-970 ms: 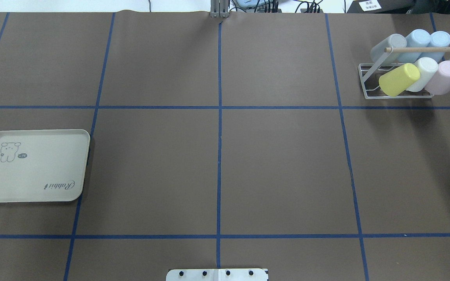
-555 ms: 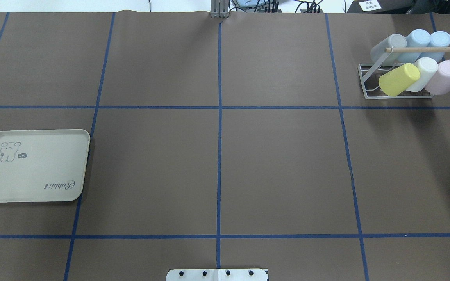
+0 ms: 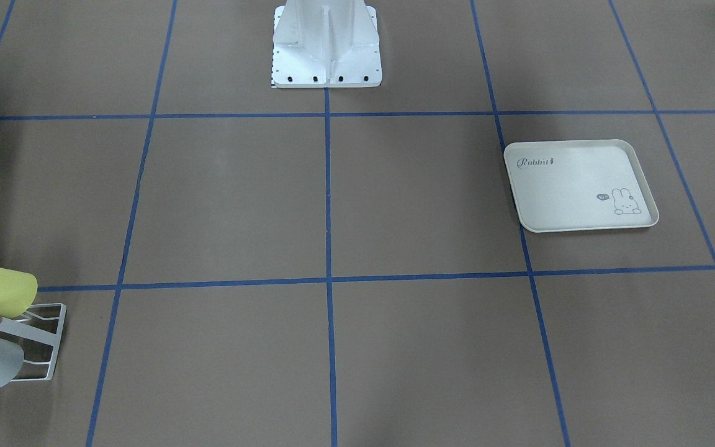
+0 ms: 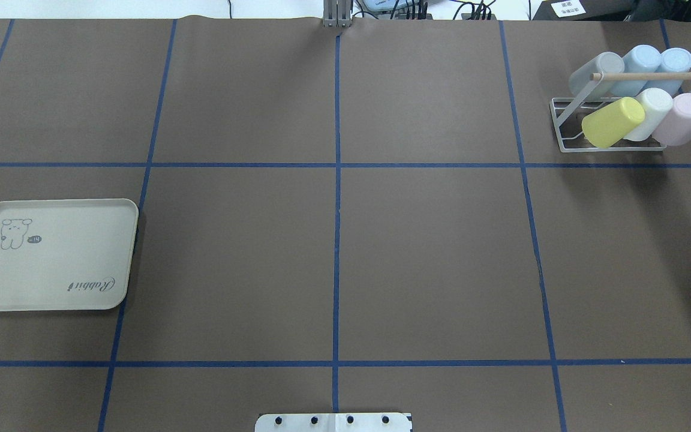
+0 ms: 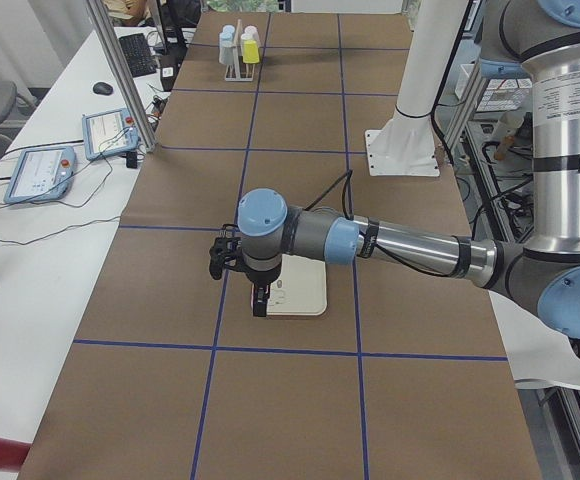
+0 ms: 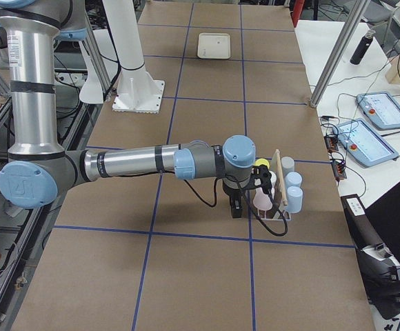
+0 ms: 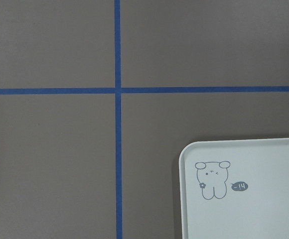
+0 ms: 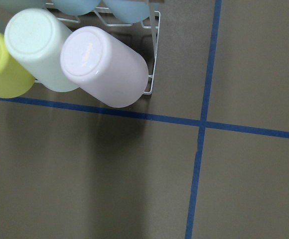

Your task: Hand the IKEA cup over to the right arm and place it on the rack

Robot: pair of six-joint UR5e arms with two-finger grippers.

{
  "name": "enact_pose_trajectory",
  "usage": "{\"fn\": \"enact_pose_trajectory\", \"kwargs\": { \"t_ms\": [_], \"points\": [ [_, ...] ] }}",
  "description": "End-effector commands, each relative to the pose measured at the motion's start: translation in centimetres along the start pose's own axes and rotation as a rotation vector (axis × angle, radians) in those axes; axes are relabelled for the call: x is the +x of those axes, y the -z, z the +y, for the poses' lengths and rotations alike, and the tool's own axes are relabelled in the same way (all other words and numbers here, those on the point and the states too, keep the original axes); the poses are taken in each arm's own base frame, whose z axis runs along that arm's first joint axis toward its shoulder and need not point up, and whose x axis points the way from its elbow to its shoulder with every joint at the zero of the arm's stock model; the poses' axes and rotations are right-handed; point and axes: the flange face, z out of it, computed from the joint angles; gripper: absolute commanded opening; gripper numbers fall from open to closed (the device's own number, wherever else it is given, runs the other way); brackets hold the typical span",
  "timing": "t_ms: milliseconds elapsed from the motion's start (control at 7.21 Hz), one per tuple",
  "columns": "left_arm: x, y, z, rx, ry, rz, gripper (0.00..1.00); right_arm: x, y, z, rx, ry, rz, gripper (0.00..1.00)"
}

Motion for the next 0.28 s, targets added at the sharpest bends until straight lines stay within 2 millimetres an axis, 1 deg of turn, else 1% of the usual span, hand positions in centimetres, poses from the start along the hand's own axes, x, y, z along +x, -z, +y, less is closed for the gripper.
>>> {"fn": "enact_pose_trajectory", "kwargs": {
  "t_ms": [0, 139],
  "points": [
    [0.25, 0.26, 0.02, 0.005, -0.005, 0.001, 1.00, 0.16, 0.10, 0.10, 0.004, -0.011, 0.013, 0.99],
    [0.35, 0.38, 0.00, 0.009, -0.008, -0.002, 1.00, 0.08, 0.16, 0.02, 0.006, -0.009, 0.011, 0.99]
  ]
}}
